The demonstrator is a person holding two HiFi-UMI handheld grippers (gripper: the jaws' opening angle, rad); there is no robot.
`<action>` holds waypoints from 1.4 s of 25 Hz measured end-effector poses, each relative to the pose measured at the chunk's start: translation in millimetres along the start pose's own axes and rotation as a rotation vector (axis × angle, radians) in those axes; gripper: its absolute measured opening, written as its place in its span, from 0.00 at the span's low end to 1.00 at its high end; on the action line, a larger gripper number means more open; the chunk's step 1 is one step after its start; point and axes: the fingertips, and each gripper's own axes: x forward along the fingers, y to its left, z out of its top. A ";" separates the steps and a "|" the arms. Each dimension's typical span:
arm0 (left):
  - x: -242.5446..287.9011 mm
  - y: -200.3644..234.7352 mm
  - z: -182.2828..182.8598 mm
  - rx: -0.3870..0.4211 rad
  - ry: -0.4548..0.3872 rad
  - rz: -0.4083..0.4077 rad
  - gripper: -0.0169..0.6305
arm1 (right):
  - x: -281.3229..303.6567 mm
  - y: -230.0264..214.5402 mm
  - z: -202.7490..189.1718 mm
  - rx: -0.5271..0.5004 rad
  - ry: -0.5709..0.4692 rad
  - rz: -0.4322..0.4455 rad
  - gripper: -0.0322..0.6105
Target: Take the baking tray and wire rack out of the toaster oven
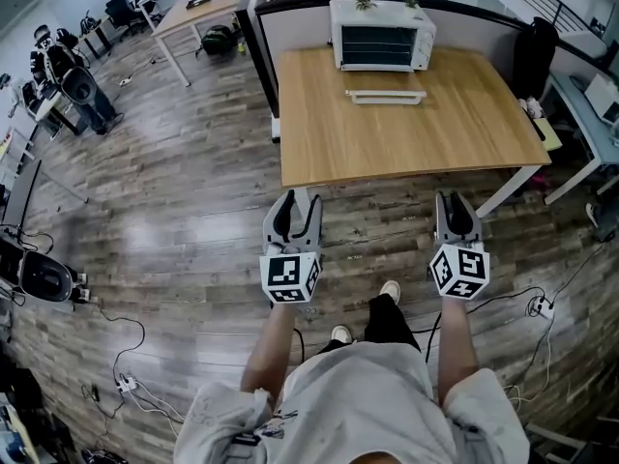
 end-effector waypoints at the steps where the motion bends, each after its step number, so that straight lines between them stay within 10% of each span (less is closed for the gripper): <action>1: 5.2 0.1 -2.2 0.000 0.004 -0.004 0.37 | 5.4 -2.4 -1.7 0.002 0.000 -0.001 0.26; 8: 55.2 3.3 -10.3 -0.002 0.014 -0.009 0.42 | 55.8 -28.8 -4.6 -0.001 -0.020 -0.010 0.39; 35: 302.9 -55.3 -65.8 -0.009 0.147 0.017 0.42 | 246.0 -183.6 -49.9 0.052 0.105 0.047 0.39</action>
